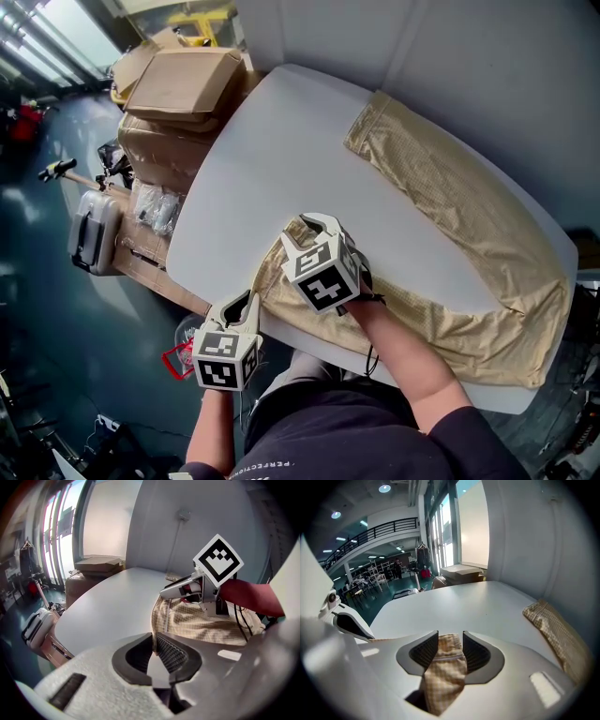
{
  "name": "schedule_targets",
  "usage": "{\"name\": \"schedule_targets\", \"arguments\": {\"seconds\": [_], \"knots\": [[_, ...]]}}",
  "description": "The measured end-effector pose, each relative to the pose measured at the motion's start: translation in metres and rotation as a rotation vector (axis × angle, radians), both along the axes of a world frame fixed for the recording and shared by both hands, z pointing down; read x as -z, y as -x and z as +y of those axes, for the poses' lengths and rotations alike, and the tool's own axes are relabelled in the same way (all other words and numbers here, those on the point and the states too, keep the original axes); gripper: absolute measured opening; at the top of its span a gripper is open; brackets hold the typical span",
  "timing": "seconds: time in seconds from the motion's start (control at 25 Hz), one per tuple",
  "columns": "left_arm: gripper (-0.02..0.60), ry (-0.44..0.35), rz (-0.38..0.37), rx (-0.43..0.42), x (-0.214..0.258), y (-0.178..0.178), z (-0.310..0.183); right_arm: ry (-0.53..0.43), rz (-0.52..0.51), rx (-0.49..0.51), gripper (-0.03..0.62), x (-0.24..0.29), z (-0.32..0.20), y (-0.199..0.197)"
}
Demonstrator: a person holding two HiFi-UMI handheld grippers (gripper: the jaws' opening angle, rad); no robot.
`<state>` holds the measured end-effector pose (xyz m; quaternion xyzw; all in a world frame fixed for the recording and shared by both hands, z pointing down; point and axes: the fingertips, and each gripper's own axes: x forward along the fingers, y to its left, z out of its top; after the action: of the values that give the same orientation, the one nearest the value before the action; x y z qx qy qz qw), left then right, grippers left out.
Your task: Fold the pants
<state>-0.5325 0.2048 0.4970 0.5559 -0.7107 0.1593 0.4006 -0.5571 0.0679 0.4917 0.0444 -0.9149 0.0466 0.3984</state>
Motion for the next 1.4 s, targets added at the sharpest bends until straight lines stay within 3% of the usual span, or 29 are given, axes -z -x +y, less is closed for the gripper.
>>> {"name": "schedule_targets", "arguments": {"seconds": [0.2,0.32,0.52,0.72,0.96,1.4], "knots": [[0.025,0.001,0.02,0.01,-0.003,0.0,0.004,0.011,0.044,0.025,0.143,-0.01,-0.002,0.001],[0.025,-0.014,0.037,0.019,-0.002,0.0,0.004,0.027,0.038,0.014,0.081,-0.007,-0.001,-0.001],[0.021,-0.052,0.029,-0.014,0.016,-0.004,-0.005,0.032,-0.046,-0.008,0.057,0.017,-0.007,-0.008],[0.021,-0.125,0.078,-0.066,0.048,-0.026,-0.016,0.052,-0.145,-0.012,0.055,0.054,-0.017,-0.027],[0.02,-0.17,0.098,-0.249,0.079,-0.094,-0.043,0.076,-0.181,-0.071,0.053,0.075,-0.034,-0.086],[0.02,-0.222,0.193,-0.588,0.107,-0.259,-0.08,0.066,-0.245,-0.213,0.051,0.103,-0.066,-0.219]]}}
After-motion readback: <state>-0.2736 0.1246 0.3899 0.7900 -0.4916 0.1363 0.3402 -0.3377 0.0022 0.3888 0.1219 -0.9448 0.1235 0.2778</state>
